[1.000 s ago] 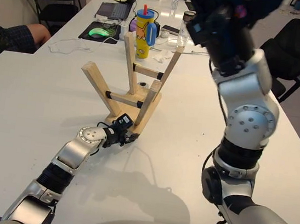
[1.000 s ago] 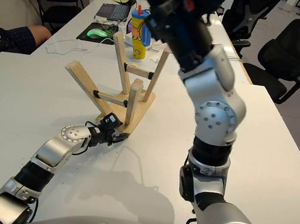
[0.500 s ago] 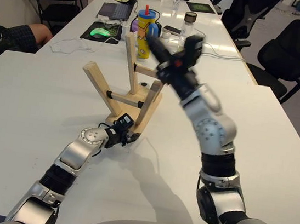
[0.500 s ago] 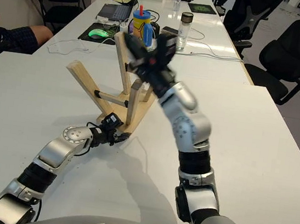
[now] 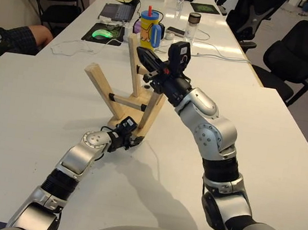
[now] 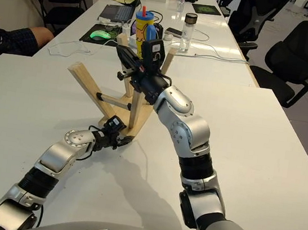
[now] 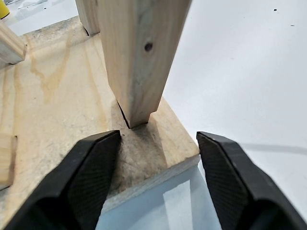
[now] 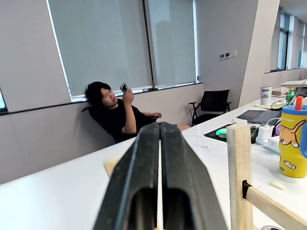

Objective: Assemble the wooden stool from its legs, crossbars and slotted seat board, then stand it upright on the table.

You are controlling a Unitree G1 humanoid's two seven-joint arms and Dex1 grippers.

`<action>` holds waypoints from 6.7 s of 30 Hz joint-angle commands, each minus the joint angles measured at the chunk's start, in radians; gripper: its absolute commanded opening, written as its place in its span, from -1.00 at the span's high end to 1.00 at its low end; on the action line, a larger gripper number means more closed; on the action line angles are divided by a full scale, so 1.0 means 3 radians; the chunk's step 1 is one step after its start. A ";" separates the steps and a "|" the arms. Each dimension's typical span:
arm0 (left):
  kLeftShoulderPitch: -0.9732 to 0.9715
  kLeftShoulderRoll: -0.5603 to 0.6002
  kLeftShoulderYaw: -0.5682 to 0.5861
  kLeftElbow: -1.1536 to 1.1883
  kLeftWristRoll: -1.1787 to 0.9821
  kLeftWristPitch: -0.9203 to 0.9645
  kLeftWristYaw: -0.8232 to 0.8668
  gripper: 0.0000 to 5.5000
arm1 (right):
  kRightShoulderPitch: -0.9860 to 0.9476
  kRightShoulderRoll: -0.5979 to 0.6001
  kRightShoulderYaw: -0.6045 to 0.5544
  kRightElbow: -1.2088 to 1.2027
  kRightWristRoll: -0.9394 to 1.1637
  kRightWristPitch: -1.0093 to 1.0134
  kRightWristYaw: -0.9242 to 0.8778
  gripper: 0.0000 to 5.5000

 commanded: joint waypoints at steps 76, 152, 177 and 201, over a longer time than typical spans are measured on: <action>0.0531 -0.0585 0.1613 -0.1498 0.0061 -0.0196 0.1592 1.00 | 0.1276 -0.0508 -0.0419 -0.0493 -0.1002 0.0168 -0.0267 1.00; 0.0291 -0.0572 0.0940 -0.1913 -0.1598 0.1373 -0.0339 1.00 | 0.1950 -0.0551 -0.0153 -0.1260 -0.0386 0.0825 0.0600 1.00; -0.0112 -0.0073 0.1026 -0.2060 -0.2077 0.1750 -0.0549 1.00 | 0.0999 -0.0608 -0.0771 -0.0255 -0.0547 0.0468 0.0418 1.00; 0.0693 0.0227 0.0077 -0.1834 -0.0661 0.0343 0.0047 0.07 | 0.1660 -0.0404 -0.0176 -0.0708 -0.0599 0.0779 0.0253 1.00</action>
